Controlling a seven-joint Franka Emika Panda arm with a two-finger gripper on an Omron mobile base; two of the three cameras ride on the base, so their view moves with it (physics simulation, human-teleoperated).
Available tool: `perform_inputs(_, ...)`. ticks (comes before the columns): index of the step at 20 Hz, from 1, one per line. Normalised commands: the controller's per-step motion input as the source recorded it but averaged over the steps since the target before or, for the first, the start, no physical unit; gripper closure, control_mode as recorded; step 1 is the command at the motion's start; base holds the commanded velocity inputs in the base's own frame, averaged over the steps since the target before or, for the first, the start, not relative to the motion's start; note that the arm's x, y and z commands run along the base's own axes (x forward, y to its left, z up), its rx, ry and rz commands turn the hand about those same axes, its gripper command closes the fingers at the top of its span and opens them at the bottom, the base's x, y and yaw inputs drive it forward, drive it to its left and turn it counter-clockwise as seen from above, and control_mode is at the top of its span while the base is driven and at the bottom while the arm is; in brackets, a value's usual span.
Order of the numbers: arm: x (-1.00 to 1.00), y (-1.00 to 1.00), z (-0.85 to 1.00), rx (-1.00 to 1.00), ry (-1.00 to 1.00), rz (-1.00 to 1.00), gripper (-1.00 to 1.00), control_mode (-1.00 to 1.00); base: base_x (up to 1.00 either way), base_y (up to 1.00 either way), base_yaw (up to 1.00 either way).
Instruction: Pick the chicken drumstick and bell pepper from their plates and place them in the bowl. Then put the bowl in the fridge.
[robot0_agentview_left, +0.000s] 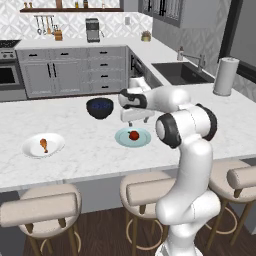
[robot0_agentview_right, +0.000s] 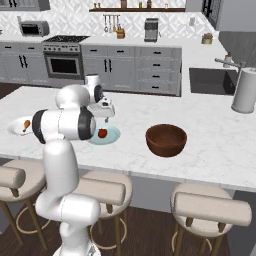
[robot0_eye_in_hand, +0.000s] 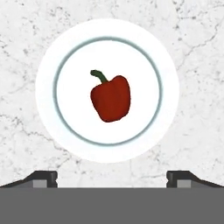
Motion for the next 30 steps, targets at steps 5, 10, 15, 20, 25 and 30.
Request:
perform_inputs(5, 0.30, 0.04, -0.41, 0.02, -0.14, 0.00, -1.00, -1.00, 0.00, 0.00, 0.00)
perform_inputs(10, 0.26, -0.06, -0.51, 0.00, -0.03, 0.00, -1.00, -1.00, 0.00, 0.00, 0.00)
perform_inputs(15, 0.16, 0.00, -0.51, 0.00, 0.02, 0.00, -1.00, -1.00, 0.00, 0.00, 0.00)
perform_inputs(20, 0.00, 0.00, -0.49, 0.00, 0.05, 0.00, -1.00, -1.00, 0.00, 0.00, 0.00)
perform_inputs(25, 0.02, 0.00, -0.21, 0.01, 0.00, 0.00, 1.00, -1.00, 0.00, 0.00, 0.00)
perform_inputs(30, 0.00, 0.00, -0.04, 0.01, 0.00, 0.00, 1.00, -1.00, 0.00, 0.00, 0.00)
